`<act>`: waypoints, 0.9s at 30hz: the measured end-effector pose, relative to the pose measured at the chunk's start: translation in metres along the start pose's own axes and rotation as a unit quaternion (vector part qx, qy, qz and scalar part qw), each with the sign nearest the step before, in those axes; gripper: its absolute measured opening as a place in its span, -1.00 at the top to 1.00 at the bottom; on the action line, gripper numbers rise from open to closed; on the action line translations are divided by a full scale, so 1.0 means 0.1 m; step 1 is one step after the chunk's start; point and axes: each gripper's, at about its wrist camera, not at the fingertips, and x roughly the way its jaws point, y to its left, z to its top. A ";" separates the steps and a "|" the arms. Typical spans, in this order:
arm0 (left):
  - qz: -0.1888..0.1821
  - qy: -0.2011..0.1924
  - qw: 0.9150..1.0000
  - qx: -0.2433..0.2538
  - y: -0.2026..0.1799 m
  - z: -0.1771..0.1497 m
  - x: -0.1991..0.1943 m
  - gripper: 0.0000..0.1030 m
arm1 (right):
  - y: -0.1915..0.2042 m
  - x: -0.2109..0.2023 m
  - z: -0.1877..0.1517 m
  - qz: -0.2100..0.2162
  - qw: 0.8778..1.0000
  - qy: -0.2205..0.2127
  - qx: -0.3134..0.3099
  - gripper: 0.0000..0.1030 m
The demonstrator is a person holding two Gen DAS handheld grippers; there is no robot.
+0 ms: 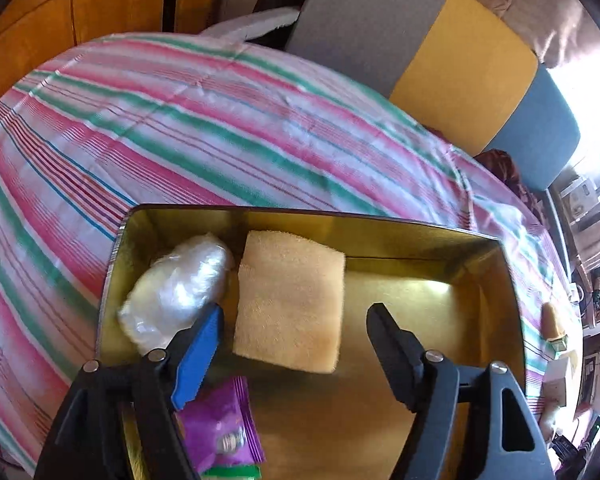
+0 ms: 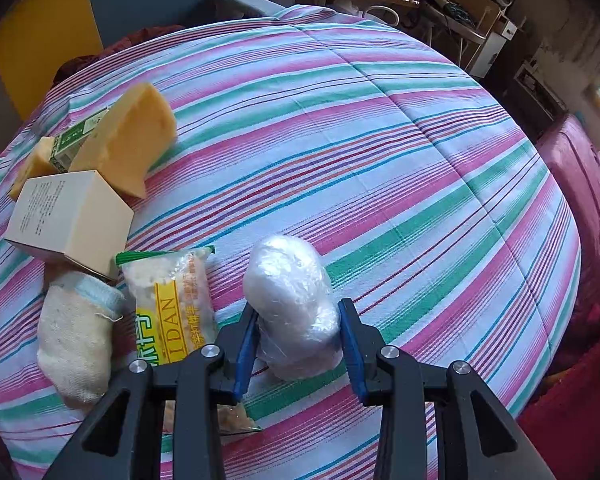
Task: Organize objects
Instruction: 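Carry the sponge cake into the gold tray and open the left gripper, then carry the white bag into the gold tray and open the right gripper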
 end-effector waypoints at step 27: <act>0.037 -0.154 0.983 0.092 0.07 -1.36 -1.42 -0.43 | 1.81 -1.59 -0.43 0.256 0.937 -0.143 -0.190 0.26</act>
